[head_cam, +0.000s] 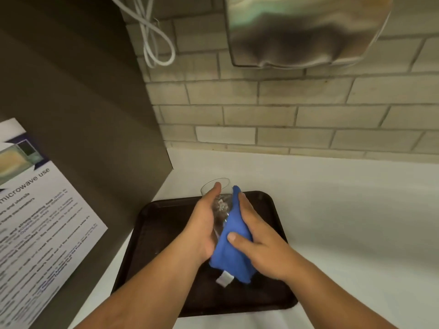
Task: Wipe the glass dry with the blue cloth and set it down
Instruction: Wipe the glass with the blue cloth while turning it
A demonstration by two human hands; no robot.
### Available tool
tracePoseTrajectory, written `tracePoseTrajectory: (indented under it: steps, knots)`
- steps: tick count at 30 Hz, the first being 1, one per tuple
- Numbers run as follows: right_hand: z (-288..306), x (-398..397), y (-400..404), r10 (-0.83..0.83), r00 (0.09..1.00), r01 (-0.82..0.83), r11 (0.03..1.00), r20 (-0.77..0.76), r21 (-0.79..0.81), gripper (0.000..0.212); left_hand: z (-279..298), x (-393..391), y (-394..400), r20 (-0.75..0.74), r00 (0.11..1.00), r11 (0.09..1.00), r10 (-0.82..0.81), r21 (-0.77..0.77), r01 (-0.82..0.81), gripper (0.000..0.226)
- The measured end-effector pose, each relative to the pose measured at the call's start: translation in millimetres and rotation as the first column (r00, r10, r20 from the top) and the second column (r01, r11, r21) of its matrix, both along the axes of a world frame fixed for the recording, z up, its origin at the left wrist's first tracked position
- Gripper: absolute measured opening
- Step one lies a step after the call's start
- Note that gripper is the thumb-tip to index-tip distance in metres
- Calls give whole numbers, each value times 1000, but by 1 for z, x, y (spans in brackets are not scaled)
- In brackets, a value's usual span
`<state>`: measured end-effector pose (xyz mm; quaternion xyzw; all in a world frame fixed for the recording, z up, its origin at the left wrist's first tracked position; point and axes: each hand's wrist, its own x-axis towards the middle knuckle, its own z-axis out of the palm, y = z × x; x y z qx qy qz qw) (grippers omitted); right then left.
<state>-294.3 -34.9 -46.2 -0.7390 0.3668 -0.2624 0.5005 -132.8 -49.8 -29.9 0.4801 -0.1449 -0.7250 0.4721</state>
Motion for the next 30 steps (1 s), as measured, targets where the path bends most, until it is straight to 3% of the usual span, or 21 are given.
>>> tracePoseTrajectory:
  steps: [4, 8, 11, 13, 15, 18, 23, 27, 30]
  knots:
    - [8, 22, -3, -86, 996, 90, 979, 27, -183, 77, -1, 9, 12, -62, 998, 997, 26, -77, -30, 66]
    - [15, 41, -21, -233, 951, 247, 968, 204, -47, 32, 11, 17, 17, -5, 998, 980, 66, -185, -66, 66]
    - [15, 38, -18, -110, 968, 110, 994, 228, 11, 45, 19, 24, 15, -11, 998, 981, 63, -181, -64, 63]
    - [14, 36, -9, -7, 992, 21, 994, 126, -111, 64, 20, 27, 14, -29, 998, 984, 59, -169, -63, 60]
    - [15, 39, -8, -6, 999, 16, 971, 43, -237, 69, 19, 25, 17, -30, 998, 983, 56, -175, -60, 63]
    - [29, 49, -19, -100, 991, 121, 957, 90, -264, 54, 18, 22, 22, -8, 997, 979, 75, -191, -75, 66]
    - [23, 47, -23, -146, 971, 149, 989, 190, -4, 28, 27, 38, 18, -97, 994, 973, 47, -220, -68, 60]
    - [17, 52, -6, -11, 996, 27, 981, 86, -192, 52, 24, 39, 18, -48, 997, 978, 59, -197, -67, 58]
    - [29, 65, -20, -147, 983, 172, 947, 109, -272, 32, 21, 32, 22, -38, 997, 976, 66, -204, -73, 58]
